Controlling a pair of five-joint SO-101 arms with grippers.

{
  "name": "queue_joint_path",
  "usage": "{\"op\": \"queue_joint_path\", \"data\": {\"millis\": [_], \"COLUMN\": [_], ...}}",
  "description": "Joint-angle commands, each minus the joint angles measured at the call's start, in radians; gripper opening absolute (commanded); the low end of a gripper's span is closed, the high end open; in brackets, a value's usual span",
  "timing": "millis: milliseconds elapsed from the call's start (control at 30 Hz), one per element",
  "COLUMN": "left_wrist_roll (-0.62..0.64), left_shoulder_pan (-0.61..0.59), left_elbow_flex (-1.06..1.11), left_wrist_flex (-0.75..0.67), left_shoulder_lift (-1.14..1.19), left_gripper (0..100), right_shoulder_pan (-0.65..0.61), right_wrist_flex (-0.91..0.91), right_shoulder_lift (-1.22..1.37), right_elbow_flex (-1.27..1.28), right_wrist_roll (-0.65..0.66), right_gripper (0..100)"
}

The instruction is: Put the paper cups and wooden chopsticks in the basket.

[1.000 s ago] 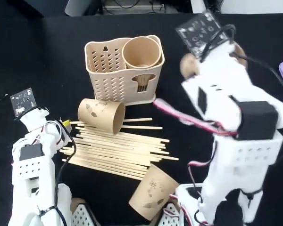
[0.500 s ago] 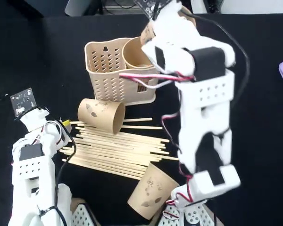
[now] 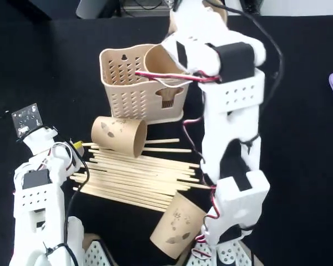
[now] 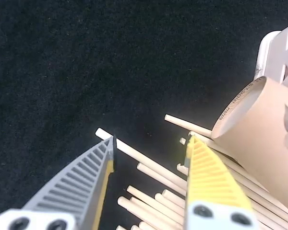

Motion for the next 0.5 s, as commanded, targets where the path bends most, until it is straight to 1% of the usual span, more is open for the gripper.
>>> {"op": "queue_joint_path", "data": {"millis": [0, 200, 367, 467], "left_wrist_roll": [0.005, 0.005, 0.005, 0.005], "left_shoulder_pan": [-0.001, -0.001, -0.001, -0.001], "left_elbow_flex": [-0.012, -0.012, -0.012, -0.010], "left_wrist_flex": [-0.015, -0.015, -0.015, -0.015], "left_shoulder_lift": [-0.018, -0.018, -0.018, -0.018], "left_gripper": [24, 24, 24, 24], "right_shoulder_pan": [-0.011, -0.044, -0.104, -0.114], "right_wrist_flex": [0.041, 0.103, 0.100, 0.100], "right_shoulder_lift": [-0.002, 0.005, 0.012, 0.053], "right_elbow_flex": [-0.147, -0.180, -0.179, -0.168], "right_wrist_roll": [-0.003, -0.003, -0.008, -0.006], "right_gripper": [1.1, 1.1, 1.1, 1.1]}}
